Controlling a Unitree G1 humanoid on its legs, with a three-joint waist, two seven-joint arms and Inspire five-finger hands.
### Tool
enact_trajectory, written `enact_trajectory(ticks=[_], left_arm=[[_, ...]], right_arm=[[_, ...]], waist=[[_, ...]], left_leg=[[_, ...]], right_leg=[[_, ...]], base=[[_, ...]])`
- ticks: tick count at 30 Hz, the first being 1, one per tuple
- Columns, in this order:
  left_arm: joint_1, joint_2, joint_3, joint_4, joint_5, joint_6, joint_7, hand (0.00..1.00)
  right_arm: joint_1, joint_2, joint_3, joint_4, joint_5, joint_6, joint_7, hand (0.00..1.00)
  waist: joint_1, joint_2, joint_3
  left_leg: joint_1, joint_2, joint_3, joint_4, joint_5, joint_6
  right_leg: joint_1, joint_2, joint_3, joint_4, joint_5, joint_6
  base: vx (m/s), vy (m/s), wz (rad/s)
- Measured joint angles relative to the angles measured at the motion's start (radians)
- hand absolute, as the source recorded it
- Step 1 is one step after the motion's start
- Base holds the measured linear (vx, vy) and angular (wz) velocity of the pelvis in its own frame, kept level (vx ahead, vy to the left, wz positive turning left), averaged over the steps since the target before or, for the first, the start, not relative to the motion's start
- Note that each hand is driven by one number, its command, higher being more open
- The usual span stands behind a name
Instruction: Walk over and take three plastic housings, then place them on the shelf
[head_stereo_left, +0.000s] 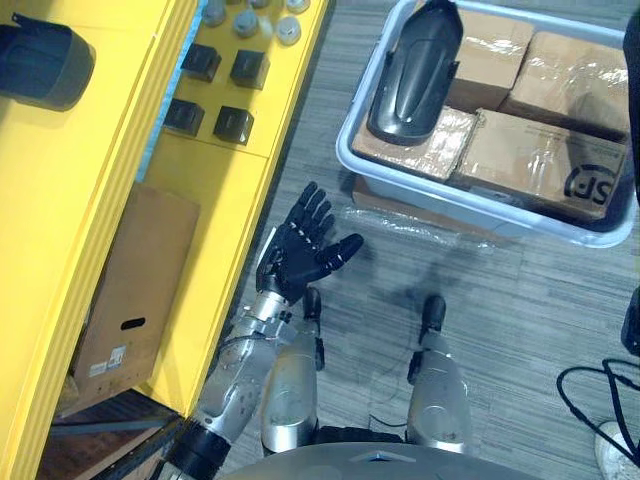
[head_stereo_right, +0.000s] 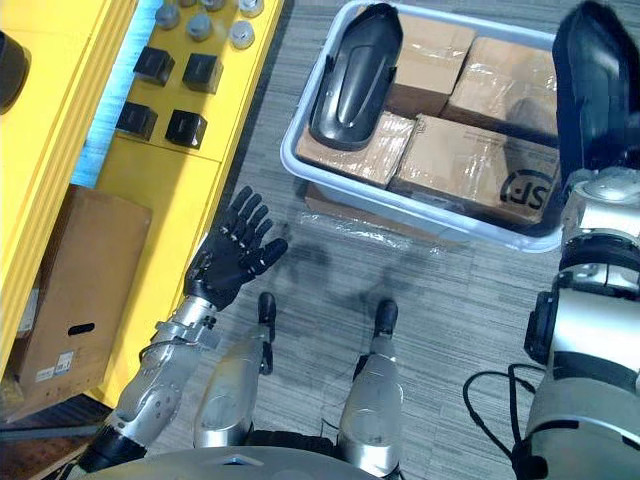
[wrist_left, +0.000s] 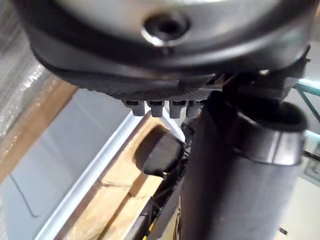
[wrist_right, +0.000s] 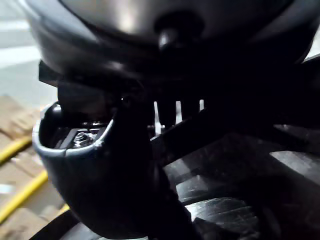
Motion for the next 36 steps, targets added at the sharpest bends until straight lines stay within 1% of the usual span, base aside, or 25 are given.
enact_trajectory(ticks=[1,2,3,5,6,7,9,10,12,14,15,17,19,20,24,26,28,29,30,34,36], left_arm=[[-0.001,0.005,0.007,-0.023,0.000,0.003,-0.009,1.00],[-0.003,0.007,0.009,-0.030,0.000,0.003,-0.015,1.00],[-0.012,0.014,0.011,-0.048,0.001,0.036,-0.016,1.00],[-0.022,0.014,0.011,-0.051,0.000,0.073,-0.015,1.00],[-0.041,0.013,0.006,-0.051,-0.003,0.115,-0.014,1.00],[-0.061,0.010,-0.005,-0.053,-0.007,0.157,-0.015,1.00],[-0.084,-0.006,-0.022,-0.055,-0.015,0.208,-0.015,1.00],[-0.100,-0.016,-0.044,-0.055,-0.039,0.241,-0.012,1.00],[-0.113,-0.034,-0.066,-0.055,-0.047,0.268,0.008,1.00],[-0.148,-0.064,-0.096,-0.050,-0.056,0.290,0.038,1.00],[-0.161,-0.070,-0.105,-0.042,-0.058,0.291,0.050,1.00],[-0.220,-0.106,-0.134,0.022,-0.073,0.295,0.097,1.00],[-0.242,-0.129,-0.143,0.062,-0.079,0.295,0.126,1.00],[-0.245,-0.136,-0.147,0.079,-0.080,0.294,0.141,1.00],[-0.245,-0.143,-0.155,0.118,-0.088,0.286,0.166,1.00],[-0.245,-0.144,-0.158,0.125,-0.078,0.270,0.207,1.00],[-0.246,-0.145,-0.156,0.136,-0.075,0.237,0.259,1.00],[-0.246,-0.145,-0.156,0.137,-0.075,0.228,0.275,1.00],[-0.246,-0.146,-0.154,0.137,-0.075,0.188,0.315,1.00],[-0.246,-0.146,-0.143,0.137,-0.090,0.137,0.329,1.00],[-0.246,-0.147,-0.142,0.140,-0.133,0.110,0.308,1.00]], right_arm=[[0.046,0.021,-0.002,-0.087,-0.044,-0.032,-0.026,0.00],[0.072,0.036,-0.003,-0.134,-0.059,-0.044,-0.037,0.00],[0.160,0.107,-0.007,-0.267,-0.122,-0.074,-0.063,0.00],[0.227,0.162,-0.007,-0.359,-0.161,-0.090,-0.075,0.00],[0.297,0.217,-0.007,-0.446,-0.217,-0.103,-0.082,0.00],[0.360,0.269,-0.006,-0.525,-0.269,-0.118,-0.087,0.00],[0.428,0.319,-0.003,-0.598,-0.318,-0.140,-0.088,0.00],[0.479,0.368,0.012,-0.660,-0.357,-0.145,-0.090,0.00],[0.520,0.407,0.031,-0.702,-0.384,-0.159,-0.090,0.00],[0.549,0.449,0.072,-0.757,-0.425,-0.171,-0.091,0.00],[0.551,0.460,0.084,-0.766,-0.440,-0.175,-0.091,0.00],[0.554,0.479,0.132,-0.790,-0.454,-0.185,-0.091,0.00],[0.554,0.497,0.158,-0.801,-0.478,-0.189,-0.091,0.00],[0.555,0.515,0.173,-0.801,-0.478,-0.192,-0.092,0.00],[0.570,0.561,0.206,-0.801,-0.479,-0.211,-0.092,0.00],[0.584,0.584,0.231,-0.801,-0.479,-0.220,-0.092,0.00],[0.595,0.606,0.276,-0.800,-0.479,-0.221,-0.092,0.00],[0.598,0.611,0.285,-0.800,-0.480,-0.221,-0.092,0.00],[0.606,0.627,0.310,-0.800,-0.480,-0.225,-0.091,0.00],[0.618,0.635,0.343,-0.782,-0.480,-0.228,-0.089,0.00],[0.619,0.658,0.344,-0.767,-0.480,-0.229,-0.088,0.00]], waist=[[-0.006,-0.015,-0.015],[-0.010,-0.025,-0.024],[-0.024,-0.059,-0.069],[-0.025,-0.082,-0.098],[-0.025,-0.101,-0.120],[-0.027,-0.115,-0.146],[-0.028,-0.125,-0.178],[-0.029,-0.131,-0.205],[-0.032,-0.135,-0.229],[-0.049,-0.140,-0.238],[-0.051,-0.141,-0.246],[-0.053,-0.142,-0.274],[-0.054,-0.147,-0.285],[-0.054,-0.151,-0.300],[-0.052,-0.170,-0.325],[-0.051,-0.183,-0.336],[-0.051,-0.198,-0.345],[-0.050,-0.201,-0.347],[-0.049,-0.206,-0.351],[-0.045,-0.213,-0.358],[-0.047,-0.218,-0.365]], left_leg=[[0.012,0.001,0.001,-0.021,0.007,0.000],[0.019,0.002,0.002,-0.034,0.011,-0.001],[0.039,0.006,0.006,-0.068,0.019,-0.006],[0.063,0.010,0.015,-0.088,0.019,-0.007],[0.092,0.012,0.023,-0.103,0.019,-0.007],[0.111,0.012,0.025,-0.114,0.018,-0.010],[0.134,0.012,0.031,-0.136,0.018,-0.010],[0.161,0.012,0.040,-0.156,0.019,-0.011],[0.183,0.012,0.047,-0.172,0.019,-0.011],[0.208,0.008,0.052,-0.179,0.019,-0.011],[0.208,0.007,0.054,-0.179,0.019,-0.011],[0.214,0.007,0.059,-0.179,0.019,-0.011],[0.230,0.009,0.060,-0.179,0.018,-0.012],[0.233,0.011,0.061,-0.179,0.018,-0.013],[0.244,0.013,0.058,-0.180,0.017,-0.014],[0.244,0.013,0.057,-0.180,0.018,-0.013],[0.244,0.013,0.055,-0.180,0.021,-0.013],[0.244,0.013,0.053,-0.180,0.021,-0.012],[0.244,0.013,0.049,-0.180,0.023,-0.013],[0.243,0.012,0.040,-0.180,0.025,-0.013],[0.243,0.012,0.036,-0.180,0.025,-0.013]], right_leg=[[0.009,0.003,-0.001,-0.014,0.001,0.001],[0.014,0.005,-0.001,-0.020,0.002,0.002],[0.024,0.010,-0.003,-0.035,0.002,0.002],[0.037,0.014,0.000,-0.043,0.002,0.002],[0.060,0.016,0.001,-0.052,0.000,0.003],[0.074,0.015,0.001,-0.051,-0.008,0.009],[0.085,0.014,0.000,-0.051,-0.012,0.013],[0.097,0.014,0.001,-0.051,-0.016,0.018],[0.108,0.013,0.001,-0.051,-0.018,0.021],[0.128,0.010,0.000,-0.048,-0.026,0.026],[0.127,0.009,0.000,-0.048,-0.029,0.025],[0.129,0.009,0.002,-0.048,-0.029,0.025],[0.145,0.010,0.004,-0.048,-0.032,0.021],[0.148,0.012,0.004,-0.048,-0.034,0.019],[0.161,0.014,0.004,-0.048,-0.038,0.018],[0.161,0.014,0.004,-0.048,-0.038,0.017],[0.161,0.014,0.003,-0.048,-0.039,0.017],[0.161,0.014,0.003,-0.048,-0.039,0.017],[0.163,0.014,0.002,-0.048,-0.039,0.017],[0.169,0.014,-0.008,-0.048,-0.039,0.016],[0.174,0.014,-0.015,-0.048,-0.039,0.016]], base=[[0.04,-0.022,-0.01],[0.07,-0.031,0.02],[0.05,-0.022,-0.02],[0.11,-0.023,-0.09],[0.15,-0.027,-0.09],[0.11,-0.019,-0.06],[0.09,-0.005,-0.04],[0.08,0.001,-0.08],[0.06,0.000,-0.08],[0.02,0.001,-0.01],[0.00,0.000,0.00],[-0.02,-0.009,-0.07],[-0.03,-0.015,-0.04],[-0.05,-0.024,-0.01],[-0.05,-0.016,0.01],[-0.05,-0.007,0.00],[-0.05,-0.007,0.00],[-0.04,-0.007,0.04],[-0.03,-0.006,0.04],[-0.01,-0.004,0.09],[0.00,-0.004,0.08]])
